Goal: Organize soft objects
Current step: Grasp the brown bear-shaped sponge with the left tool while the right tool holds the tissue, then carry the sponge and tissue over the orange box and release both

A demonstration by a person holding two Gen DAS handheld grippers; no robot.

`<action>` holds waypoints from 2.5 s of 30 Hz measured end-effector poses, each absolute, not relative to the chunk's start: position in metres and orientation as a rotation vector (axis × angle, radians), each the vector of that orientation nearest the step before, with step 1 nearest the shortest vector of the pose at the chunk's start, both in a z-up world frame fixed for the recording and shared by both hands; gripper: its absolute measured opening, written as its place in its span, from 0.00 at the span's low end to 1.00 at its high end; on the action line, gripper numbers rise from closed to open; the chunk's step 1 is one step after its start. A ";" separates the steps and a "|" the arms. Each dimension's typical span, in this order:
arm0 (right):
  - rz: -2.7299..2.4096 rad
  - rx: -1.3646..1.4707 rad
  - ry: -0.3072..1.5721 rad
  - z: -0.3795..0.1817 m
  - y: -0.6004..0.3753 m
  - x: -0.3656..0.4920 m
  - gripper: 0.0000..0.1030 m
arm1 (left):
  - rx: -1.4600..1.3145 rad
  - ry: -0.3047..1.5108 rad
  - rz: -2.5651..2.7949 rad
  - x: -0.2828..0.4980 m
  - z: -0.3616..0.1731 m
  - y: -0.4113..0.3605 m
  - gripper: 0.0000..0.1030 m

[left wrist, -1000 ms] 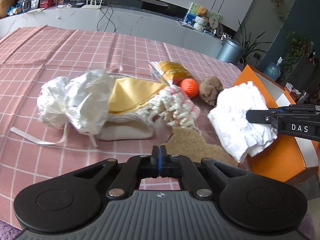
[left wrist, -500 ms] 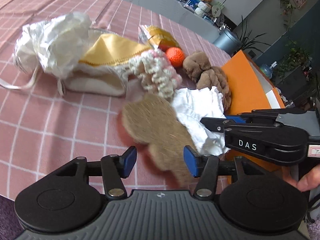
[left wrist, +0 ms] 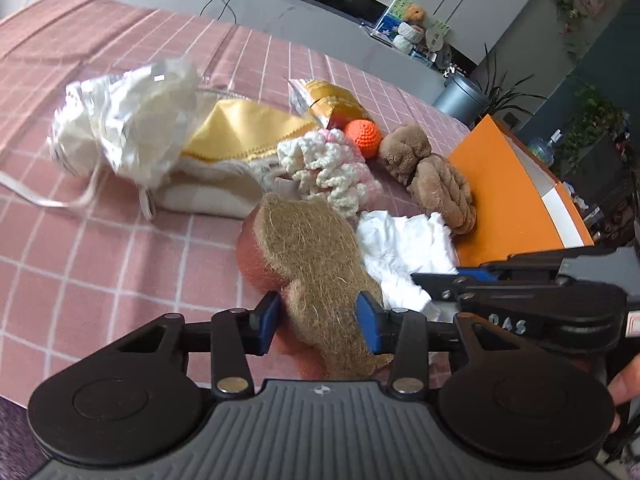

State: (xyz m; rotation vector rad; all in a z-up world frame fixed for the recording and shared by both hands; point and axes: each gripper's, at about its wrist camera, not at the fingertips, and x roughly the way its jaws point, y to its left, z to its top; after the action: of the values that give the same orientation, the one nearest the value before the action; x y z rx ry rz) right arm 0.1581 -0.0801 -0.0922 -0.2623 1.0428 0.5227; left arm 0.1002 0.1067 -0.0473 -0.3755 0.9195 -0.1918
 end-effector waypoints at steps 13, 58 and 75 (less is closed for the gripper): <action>0.495 -0.231 1.020 -0.083 -0.094 0.167 0.69 | -0.364 0.949 -0.199 0.102 -0.044 0.123 0.40; 0.592 -0.083 0.820 0.007 -0.137 0.129 0.23 | -0.292 0.721 -0.244 0.090 0.052 0.092 0.40; 0.362 -0.161 0.798 0.037 -0.257 0.105 0.23 | -0.033 0.771 -0.601 0.122 0.070 -0.083 0.40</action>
State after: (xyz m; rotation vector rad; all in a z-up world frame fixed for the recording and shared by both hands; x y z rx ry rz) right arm 0.1050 -0.2567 0.0370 -0.1608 0.7982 0.3622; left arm 0.1218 -0.0834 0.0703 -0.0330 0.7706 -0.6014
